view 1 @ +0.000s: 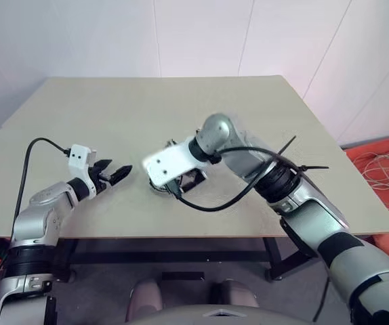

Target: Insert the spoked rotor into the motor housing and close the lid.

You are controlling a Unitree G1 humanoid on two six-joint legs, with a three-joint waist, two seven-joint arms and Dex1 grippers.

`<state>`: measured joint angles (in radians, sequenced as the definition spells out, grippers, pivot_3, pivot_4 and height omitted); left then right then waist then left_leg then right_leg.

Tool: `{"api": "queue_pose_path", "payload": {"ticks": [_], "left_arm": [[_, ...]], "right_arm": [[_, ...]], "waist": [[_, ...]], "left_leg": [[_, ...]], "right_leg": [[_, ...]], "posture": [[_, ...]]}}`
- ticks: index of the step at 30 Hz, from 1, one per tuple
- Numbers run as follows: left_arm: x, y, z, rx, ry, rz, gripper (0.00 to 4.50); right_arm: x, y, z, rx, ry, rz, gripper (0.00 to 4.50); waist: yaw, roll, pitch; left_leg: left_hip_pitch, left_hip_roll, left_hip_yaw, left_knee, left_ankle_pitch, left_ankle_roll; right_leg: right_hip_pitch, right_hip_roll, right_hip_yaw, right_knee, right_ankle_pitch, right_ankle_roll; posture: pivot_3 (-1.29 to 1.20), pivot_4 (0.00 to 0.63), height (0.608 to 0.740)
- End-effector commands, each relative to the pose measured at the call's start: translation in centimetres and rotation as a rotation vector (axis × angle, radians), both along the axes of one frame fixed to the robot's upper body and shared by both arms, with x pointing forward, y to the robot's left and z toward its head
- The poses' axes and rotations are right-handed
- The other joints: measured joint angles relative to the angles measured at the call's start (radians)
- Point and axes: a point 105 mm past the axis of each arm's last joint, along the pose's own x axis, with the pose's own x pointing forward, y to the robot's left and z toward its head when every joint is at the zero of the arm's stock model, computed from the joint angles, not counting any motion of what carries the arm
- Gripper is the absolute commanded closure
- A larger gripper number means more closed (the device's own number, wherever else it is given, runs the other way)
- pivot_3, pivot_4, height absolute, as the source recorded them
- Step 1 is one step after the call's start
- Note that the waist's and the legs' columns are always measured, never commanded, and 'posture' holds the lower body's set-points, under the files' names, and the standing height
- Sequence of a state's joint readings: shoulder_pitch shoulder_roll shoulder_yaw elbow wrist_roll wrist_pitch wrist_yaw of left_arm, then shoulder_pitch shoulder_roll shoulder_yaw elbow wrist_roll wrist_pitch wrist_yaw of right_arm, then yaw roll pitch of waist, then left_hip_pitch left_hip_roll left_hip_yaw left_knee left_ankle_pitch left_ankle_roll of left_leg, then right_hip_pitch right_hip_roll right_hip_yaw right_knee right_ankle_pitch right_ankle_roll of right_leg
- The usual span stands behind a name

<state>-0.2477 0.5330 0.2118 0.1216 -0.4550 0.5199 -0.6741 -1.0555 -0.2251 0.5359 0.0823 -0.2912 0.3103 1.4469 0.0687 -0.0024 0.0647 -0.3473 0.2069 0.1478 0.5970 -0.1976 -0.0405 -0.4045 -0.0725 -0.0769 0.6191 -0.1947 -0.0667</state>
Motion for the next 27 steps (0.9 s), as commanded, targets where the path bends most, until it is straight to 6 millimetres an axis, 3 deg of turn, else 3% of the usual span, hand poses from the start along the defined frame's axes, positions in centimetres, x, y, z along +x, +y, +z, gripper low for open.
{"api": "queue_pose_path", "payload": {"ticks": [1,4,7,8,10,12,15,17,19,21,23,27], "left_arm": [[0.4,-0.2,1.4,0.007,-0.056,-0.01,0.0],[0.2,0.1,1.5,0.011,-0.067,-0.008,0.0],[-0.2,0.5,1.7,0.026,-0.095,-0.018,0.0],[-0.4,0.6,1.7,0.029,-0.102,-0.021,0.0],[-0.8,0.9,1.8,0.039,-0.12,-0.031,0.0],[-1.3,1.2,1.8,0.047,-0.137,-0.032,0.0],[-1.9,1.2,1.9,0.024,-0.16,-0.04,0.0],[-2.3,1.1,1.7,0.036,-0.167,-0.052,0.0],[-2.6,0.7,1.5,0.091,-0.199,-0.088,0.0],[-2.9,0.5,1.2,0.087,-0.194,-0.103,0.0],[-3.1,0.2,1.2,0.132,-0.217,-0.124,0.0],[-3.9,-0.4,1.0,0.163,-0.233,-0.203,0.0]], "right_arm": [[-0.7,0.2,6.7,0.296,0.057,-0.029,0.04],[2.5,-2.4,10.7,0.561,0.124,-0.236,0.04],[8.2,-8.1,10.4,0.736,0.129,-0.577,0.04],[9.1,-9.3,10.0,0.759,0.13,-0.642,0.04],[11.1,-13.3,7.7,0.804,0.146,-0.831,0.04],[12.3,-16.9,5.0,0.822,0.155,-0.998,0.58],[11.8,-20.4,-1.8,0.742,0.232,-1.165,1.67],[10.9,-20.8,-4.8,0.712,0.291,-1.207,2.39],[9.7,-19.8,-7.3,0.684,0.361,-1.197,3.11],[8.6,-17.8,-8.3,0.677,0.408,-1.133,3.79],[7.9,-15.8,-8.0,0.704,0.441,-1.07,4.48],[7.5,-12.7,-6.9,0.73,0.466,-0.981,4.48]], "waist": [[0.0,0.0,0.0],[0.008,-0.001,0.0],[0.013,-0.001,0.0],[0.015,-0.001,0.0],[0.015,-0.001,0.0],[0.015,-0.001,0.0],[0.018,-0.001,0.0],[0.017,0.0,0.0],[0.011,0.003,0.0],[0.006,0.003,0.001],[0.002,0.004,0.001],[0.004,0.004,0.001]], "left_leg": [[0.0,0.0,0.0,0.0,0.0,0.0],[0.002,-0.001,0.0,0.0,0.0,0.0],[0.004,-0.001,0.0,0.0,0.0,0.0],[0.006,-0.001,0.0,0.0,0.0,0.0],[0.007,-0.001,0.0,0.0,0.0,0.0],[0.007,-0.001,0.0,-0.001,0.0,0.0],[0.005,-0.001,0.001,-0.003,0.0,0.0],[0.003,-0.001,0.001,-0.005,0.0,0.0],[-0.001,-0.001,0.002,-0.006,0.0,0.0],[-0.003,-0.001,0.003,-0.008,0.0,-0.001],[-0.002,-0.001,0.003,-0.009,0.001,-0.001],[0.003,-0.001,0.003,-0.009,0.001,-0.002]], "right_leg": [[0.0,0.0,0.0,0.0,0.0,0.001],[0.002,0.0,0.0,-0.001,-0.003,0.005],[0.005,0.0,0.001,-0.002,-0.004,0.006],[0.007,0.0,0.001,-0.003,-0.004,0.006],[0.009,0.0,0.001,-0.005,-0.004,0.007],[0.009,0.0,0.001,-0.007,-0.004,0.007],[0.007,0.0,0.0,-0.007,-0.003,0.006],[0.004,0.0,0.0,-0.007,0.0,0.001],[0.0,0.0,0.0,-0.007,0.0,0.0],[-0.002,0.001,0.0,-0.007,0.0,0.0],[-0.002,0.001,0.0,-0.007,0.0,0.0],[0.001,0.001,0.0,-0.008,-0.004,0.006]], "posture": [[0.0,0.0,0.74],[0.0,0.0,0.74],[0.0,0.0,0.74],[0.0,0.0,0.74],[0.0,0.0,0.74],[0.0,0.0,0.74],[0.0,0.0,0.74],[0.0,0.0,0.74],[0.0,0.0,0.74],[0.0,0.0,0.74],[0.0,0.0,0.74],[0.0,0.0,0.74]]}}
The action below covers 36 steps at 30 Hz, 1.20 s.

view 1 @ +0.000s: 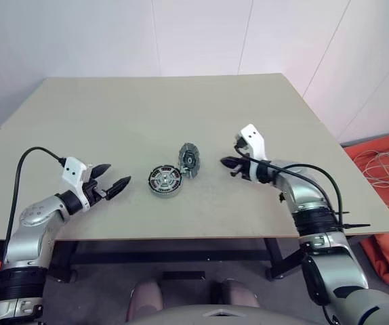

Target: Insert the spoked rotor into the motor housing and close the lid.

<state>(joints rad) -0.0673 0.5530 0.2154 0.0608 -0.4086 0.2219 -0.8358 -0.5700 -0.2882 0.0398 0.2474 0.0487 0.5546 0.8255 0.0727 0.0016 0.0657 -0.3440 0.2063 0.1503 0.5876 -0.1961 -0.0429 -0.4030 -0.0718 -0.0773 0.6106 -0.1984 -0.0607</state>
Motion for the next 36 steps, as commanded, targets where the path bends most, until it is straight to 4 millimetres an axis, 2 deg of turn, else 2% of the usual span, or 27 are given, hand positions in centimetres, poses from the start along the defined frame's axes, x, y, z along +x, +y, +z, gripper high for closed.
{"api": "queue_pose_path", "payload": {"ticks": [1,5,15,17,21,26,29,31,36], "left_arm": [[-0.6,-0.4,1.4,0.078,-0.085,-0.075,0.0],[-1.3,-0.4,1.2,0.102,-0.08,-0.11,0.0],[-1.4,-0.5,0.6,0.108,-0.024,-0.11,0.0],[-1.3,-0.5,0.5,0.106,-0.009,-0.11,0.0],[-1.5,-0.9,0.4,0.095,0.014,-0.131,0.0],[-2.6,-1.4,0.3,0.038,0.072,-0.176,0.0],[-3.3,-1.1,0.0,0.057,0.097,-0.185,0.0],[-3.5,-1.0,-0.2,0.064,0.102,-0.183,0.0],[-3.6,-1.1,-0.2,0.058,0.102,-0.182,0.0]], "right_arm": [[-0.1,2.4,3.0,0.043,-0.089,0.075,4.48],[-0.7,4.5,3.9,0.059,-0.098,0.151,4.48],[-3.4,9.5,3.6,0.09,-0.064,0.351,4.48],[-3.7,10.5,3.4,0.086,-0.06,0.377,4.48],[-3.9,12.2,1.6,0.039,-0.033,0.43,4.48],[-4.0,13.2,-0.7,-0.048,-0.016,0.472,4.48],[-3.8,13.4,-1.3,-0.069,-0.015,0.478,4.48],[-3.5,13.4,-0.9,-0.074,-0.047,0.484,4.48],[-3.2,13.1,1.5,-0.018,-0.127,0.501,4.48]], "waist": [[0.001,0.0,0.0],[0.006,0.0,0.0],[0.003,0.0,0.0],[-0.002,0.0,0.0],[-0.005,0.0,0.0],[-0.003,-0.001,0.0],[-0.005,-0.001,0.0],[-0.004,-0.001,0.0],[-0.003,-0.001,0.0]], "left_leg": [[0.001,0.0,0.0,0.0,0.0,0.0],[0.002,-0.001,-0.001,0.0,0.0,0.0],[0.005,0.0,0.0,-0.007,0.001,-0.001],[0.005,0.0,0.0,-0.008,0.001,-0.001],[0.005,-0.001,0.0,-0.008,0.001,-0.002],[0.006,-0.001,0.0,-0.008,0.001,-0.002],[0.006,-0.001,0.0,-0.008,0.001,-0.002],[0.008,-0.001,0.0,-0.008,0.001,-0.002],[0.009,-0.001,0.0,-0.008,0.001,-0.002]], "right_leg": [[0.002,0.0,0.0,-0.001,0.0,0.0],[0.004,-0.001,0.0,-0.004,0.0,0.0],[0.004,0.0,0.0,-0.003,0.0,0.0],[0.003,0.0,0.0,-0.003,0.0,0.0],[0.003,0.0,0.0,-0.003,0.0,0.0],[0.005,-0.001,0.001,-0.003,0.0,0.0],[0.005,-0.001,0.001,-0.003,0.0,0.0],[0.006,0.0,0.001,-0.003,0.0,0.0],[0.008,-0.001,0.001,-0.003,0.0,0.0]], "posture": [[0.0,0.0,0.74],[0.0,0.0,0.74],[0.0,0.0,0.74],[0.0,0.0,0.74],[0.0,0.0,0.74],[0.0,0.0,0.74],[0.0,0.0,0.74],[0.0,0.0,0.74],[0.0,0.0,0.74]]}}
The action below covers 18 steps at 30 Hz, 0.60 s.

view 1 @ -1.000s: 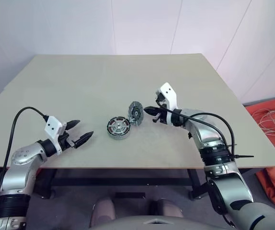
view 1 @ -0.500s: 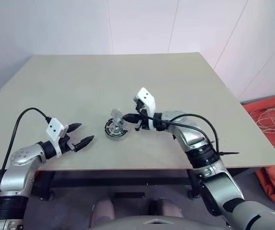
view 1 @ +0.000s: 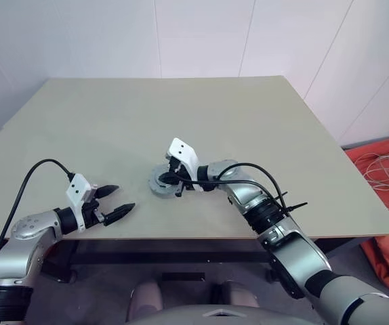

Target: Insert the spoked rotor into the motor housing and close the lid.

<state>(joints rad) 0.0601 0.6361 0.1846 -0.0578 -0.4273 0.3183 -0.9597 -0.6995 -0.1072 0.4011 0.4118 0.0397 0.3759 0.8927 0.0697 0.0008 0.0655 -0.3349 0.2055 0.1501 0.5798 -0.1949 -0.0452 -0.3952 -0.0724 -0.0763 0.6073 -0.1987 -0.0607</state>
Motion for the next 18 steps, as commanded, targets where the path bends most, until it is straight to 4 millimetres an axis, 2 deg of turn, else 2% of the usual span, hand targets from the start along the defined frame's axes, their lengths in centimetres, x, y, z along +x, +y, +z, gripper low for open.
{"api": "queue_pose_path", "payload": {"ticks": [1,3,7,14,17,18], "left_arm": [[0.0,-0.2,1.2,0.005,-0.045,-0.024,0.0],[-0.2,-0.3,1.0,0.005,-0.036,-0.03,0.0],[-0.3,-0.4,0.6,0.009,-0.029,-0.036,0.0],[-0.2,-0.4,0.6,0.007,-0.034,-0.035,0.0],[-0.2,-0.5,0.6,0.006,-0.04,-0.031,0.0],[-0.2,-0.5,0.6,0.005,-0.042,-0.029,0.0]], "right_arm": [[0.5,-0.1,3.3,0.082,-0.073,0.031,4.48],[0.3,-0.5,4.1,0.12,-0.07,0.047,4.48],[0.2,-1.0,4.5,0.141,-0.068,0.085,3.61],[0.2,-1.0,4.3,0.121,-0.091,0.179,1.14],[0.8,-0.8,4.0,0.091,-0.105,0.205,0.19],[0.9,-0.7,3.9,0.086,-0.102,0.213,0.04]], "waist": [[0.0,0.0,0.0],[0.0,0.0,0.0],[0.0,0.0,0.0],[-0.001,0.0,0.0],[-0.001,0.0,0.0],[-0.001,0.0,0.0]], "left_leg": [[0.0,0.0,0.0,0.0,0.0,0.0],[0.0,0.0,0.0,0.0,0.0,0.0],[0.0,0.0,0.0,0.0,0.0,0.0],[0.0,0.0,0.0,0.0,0.0,0.0],[0.0,0.0,0.0,0.0,0.0,0.0],[0.0,0.0,0.0,0.0,0.0,0.0]], "right_leg": [[0.0,0.0,0.0,0.0,0.0,0.0],[0.0,0.0,0.0,0.0,0.0,0.0],[0.0,0.0,0.0,0.0,0.0,0.0],[-0.001,0.0,0.0,0.0,0.0,0.0],[0.0,0.0,0.0,0.0,0.0,0.0],[-0.001,0.0,0.0,0.0,0.0,0.0]], "posture": [[0.0,0.0,0.74],[0.0,0.0,0.74],[0.0,0.0,0.74],[0.0,0.0,0.74],[0.0,0.0,0.74],[0.0,0.0,0.74]]}}
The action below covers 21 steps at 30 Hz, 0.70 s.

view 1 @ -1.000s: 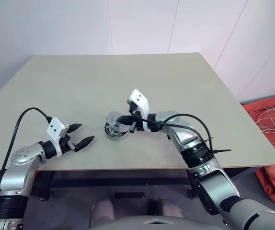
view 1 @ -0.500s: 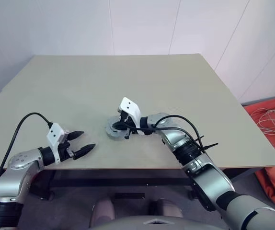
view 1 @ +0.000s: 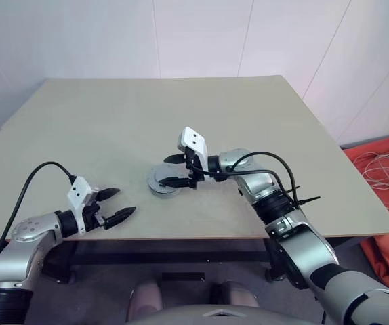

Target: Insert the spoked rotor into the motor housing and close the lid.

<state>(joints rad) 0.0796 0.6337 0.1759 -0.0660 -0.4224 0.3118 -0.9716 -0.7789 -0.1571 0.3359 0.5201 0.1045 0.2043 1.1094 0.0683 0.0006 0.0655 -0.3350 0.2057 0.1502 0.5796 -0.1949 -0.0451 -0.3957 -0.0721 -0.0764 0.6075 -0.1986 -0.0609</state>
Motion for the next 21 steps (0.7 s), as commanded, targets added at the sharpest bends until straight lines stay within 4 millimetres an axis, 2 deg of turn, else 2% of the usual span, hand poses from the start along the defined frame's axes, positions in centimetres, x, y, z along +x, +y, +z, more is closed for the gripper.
{"api": "queue_pose_path", "payload": {"ticks": [1,5,7,14,21], "left_arm": [[0.2,-0.3,1.0,0.003,-0.056,-0.008,0.0],[0.1,-0.1,1.1,0.004,-0.062,0.008,0.0],[-0.1,0.0,1.1,0.006,-0.066,0.015,0.0],[-0.3,0.2,1.2,0.008,-0.074,0.036,0.0],[-0.2,0.4,1.5,0.009,-0.087,0.051,0.0]], "right_arm": [[0.7,0.8,1.2,-0.003,-0.063,0.048,0.04],[1.3,1.0,0.8,-0.025,-0.071,0.051,0.04],[1.4,1.1,0.3,-0.044,-0.071,0.06,0.04],[1.4,1.4,-1.4,-0.08,-0.056,0.063,0.04],[1.6,1.5,-1.7,-0.081,-0.03,0.051,0.04]], "waist": [[0.0,0.0,0.0],[0.0,0.0,0.0],[0.0,0.0,0.0],[0.0,0.0,0.0],[0.0,0.0,0.0]], "left_leg": [[0.0,0.0,0.0,0.0,0.0,0.0],[0.0,0.0,0.0,0.0,0.0,0.0],[-0.001,0.0,0.0,0.0,0.0,0.0],[-0.002,0.0,0.0,0.0,0.0,0.0],[-0.002,0.0,0.0,0.0,0.0,0.0]], "right_leg": [[0.0,0.0,0.0,0.0,0.0,0.0],[0.0,0.0,0.0,0.0,0.0,0.0],[-0.001,0.0,0.0,0.0,0.003,-0.005],[-0.002,0.0,-0.001,0.0,0.003,-0.006],[-0.002,0.0,-0.001,0.0,0.003,-0.006]], "posture": [[0.0,0.0,0.74],[0.0,0.0,0.74],[0.0,0.0,0.74],[0.0,0.0,0.74],[0.0,0.0,0.74]]}}
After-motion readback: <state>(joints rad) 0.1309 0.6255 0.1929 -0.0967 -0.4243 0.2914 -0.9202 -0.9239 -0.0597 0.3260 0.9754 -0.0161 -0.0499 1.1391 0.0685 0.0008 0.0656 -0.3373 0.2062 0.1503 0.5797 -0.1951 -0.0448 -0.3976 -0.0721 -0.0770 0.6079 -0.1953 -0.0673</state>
